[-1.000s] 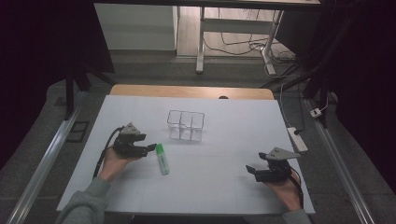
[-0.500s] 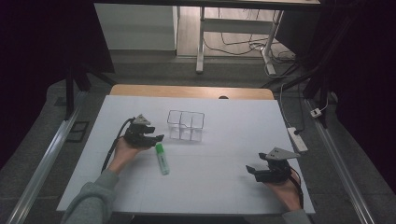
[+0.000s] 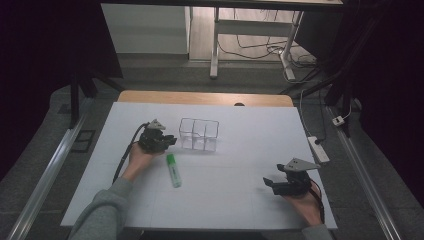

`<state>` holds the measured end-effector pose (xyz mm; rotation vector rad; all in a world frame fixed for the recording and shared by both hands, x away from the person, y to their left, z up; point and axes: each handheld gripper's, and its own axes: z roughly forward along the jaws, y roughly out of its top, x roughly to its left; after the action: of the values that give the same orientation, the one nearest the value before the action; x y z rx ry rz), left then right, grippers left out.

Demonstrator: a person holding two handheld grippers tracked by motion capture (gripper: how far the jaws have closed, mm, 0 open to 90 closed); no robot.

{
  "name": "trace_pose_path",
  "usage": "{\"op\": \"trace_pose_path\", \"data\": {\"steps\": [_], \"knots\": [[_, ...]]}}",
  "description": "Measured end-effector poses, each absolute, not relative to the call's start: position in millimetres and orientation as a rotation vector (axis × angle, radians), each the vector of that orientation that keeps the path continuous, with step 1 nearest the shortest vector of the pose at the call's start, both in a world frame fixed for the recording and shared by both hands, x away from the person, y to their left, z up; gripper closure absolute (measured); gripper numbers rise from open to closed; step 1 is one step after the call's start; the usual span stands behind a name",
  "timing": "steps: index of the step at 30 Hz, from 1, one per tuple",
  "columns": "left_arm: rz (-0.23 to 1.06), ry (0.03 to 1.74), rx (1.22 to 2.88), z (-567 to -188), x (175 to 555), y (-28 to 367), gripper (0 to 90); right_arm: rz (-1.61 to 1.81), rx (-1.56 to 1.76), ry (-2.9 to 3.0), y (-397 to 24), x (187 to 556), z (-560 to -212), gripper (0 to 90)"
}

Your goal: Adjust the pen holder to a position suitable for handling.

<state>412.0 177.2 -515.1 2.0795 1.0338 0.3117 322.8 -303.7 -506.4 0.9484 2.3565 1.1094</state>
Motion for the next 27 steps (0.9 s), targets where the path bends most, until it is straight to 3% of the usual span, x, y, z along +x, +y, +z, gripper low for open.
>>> {"op": "trace_pose_path", "data": {"steps": [4,27], "knots": [[0.295,1.028,2.075,-515,417,174,88.6,1.107,0.951,2.356,-304,323,-507,22.8],[0.230,0.999,2.083,-522,424,160,88.9,1.097,0.952,2.361,-303,323,-507,22.8]]}}
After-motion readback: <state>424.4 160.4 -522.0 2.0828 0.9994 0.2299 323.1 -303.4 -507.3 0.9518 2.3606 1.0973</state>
